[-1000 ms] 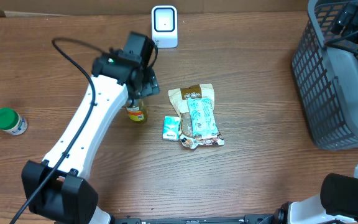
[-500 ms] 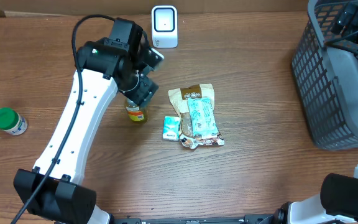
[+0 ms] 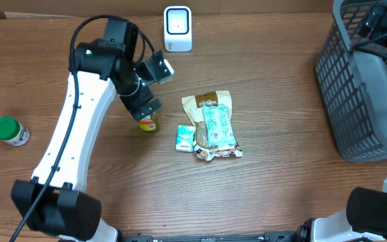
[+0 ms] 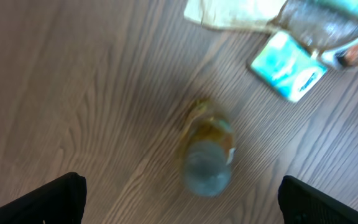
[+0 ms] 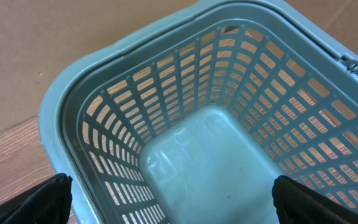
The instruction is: Scan the item barcode
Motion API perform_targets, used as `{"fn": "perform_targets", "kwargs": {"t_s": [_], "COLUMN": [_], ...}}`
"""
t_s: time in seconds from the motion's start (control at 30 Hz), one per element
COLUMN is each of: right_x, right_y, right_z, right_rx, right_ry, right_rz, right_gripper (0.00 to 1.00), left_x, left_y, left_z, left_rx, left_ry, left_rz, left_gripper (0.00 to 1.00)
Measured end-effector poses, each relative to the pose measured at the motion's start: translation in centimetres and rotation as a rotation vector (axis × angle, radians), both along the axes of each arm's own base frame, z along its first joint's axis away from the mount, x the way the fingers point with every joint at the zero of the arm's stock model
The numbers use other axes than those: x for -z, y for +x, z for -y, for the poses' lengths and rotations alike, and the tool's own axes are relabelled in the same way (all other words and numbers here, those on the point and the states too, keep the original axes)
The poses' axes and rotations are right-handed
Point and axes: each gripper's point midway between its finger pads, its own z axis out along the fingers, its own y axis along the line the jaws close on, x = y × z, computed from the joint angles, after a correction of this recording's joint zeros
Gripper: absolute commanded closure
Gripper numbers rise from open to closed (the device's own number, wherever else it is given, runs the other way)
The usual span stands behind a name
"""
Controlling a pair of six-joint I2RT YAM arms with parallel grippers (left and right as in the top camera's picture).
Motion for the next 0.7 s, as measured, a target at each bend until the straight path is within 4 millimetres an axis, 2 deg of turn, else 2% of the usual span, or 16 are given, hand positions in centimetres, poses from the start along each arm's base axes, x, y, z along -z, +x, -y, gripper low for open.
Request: {"fn": "perform_targets", "kwargs": {"t_s": [0.17, 0.3, 0.4, 0.5, 0.6, 0.7], "right_x": [0.0, 0.0, 0.0, 0.0, 0.0, 0.0], "right_y": [0.0, 0.0, 0.0, 0.0, 0.0, 0.0], "right_z": [0.0, 0.0, 0.0, 0.0, 0.0, 0.0], "right_rx": [0.0, 0.0, 0.0, 0.0, 0.001, 0.0], "right_ry": [0.0, -0.001, 0.0, 0.0, 0.0, 0.0], "right_rz": [-0.001, 0.001, 0.0, 0.0, 0.001, 0.0], "right_gripper": [0.0, 0.0, 0.0, 0.0, 0.0, 0.0], "left_x": [4.0, 6.7, 7.8, 8.4, 8.5, 8.4], "left_y": [-0.3, -0.2, -0.3, -0.3, -0.4, -0.5], "left_z": [-1.2, -0.9, -0.7, -0.5, -0.1, 0.4], "left_rx": [0.043, 0.071, 0.079, 0.084, 0.095, 0.105], "left_ry": [0.019, 0.004, -0.005, -0.016, -0.04, -0.067], "left_rz": [-0.144, -0.218, -0.251, -0.27, -0.276, -0.279], "left_gripper": [0.01, 0.0, 0.02, 0.12, 0.35, 0.42]}}
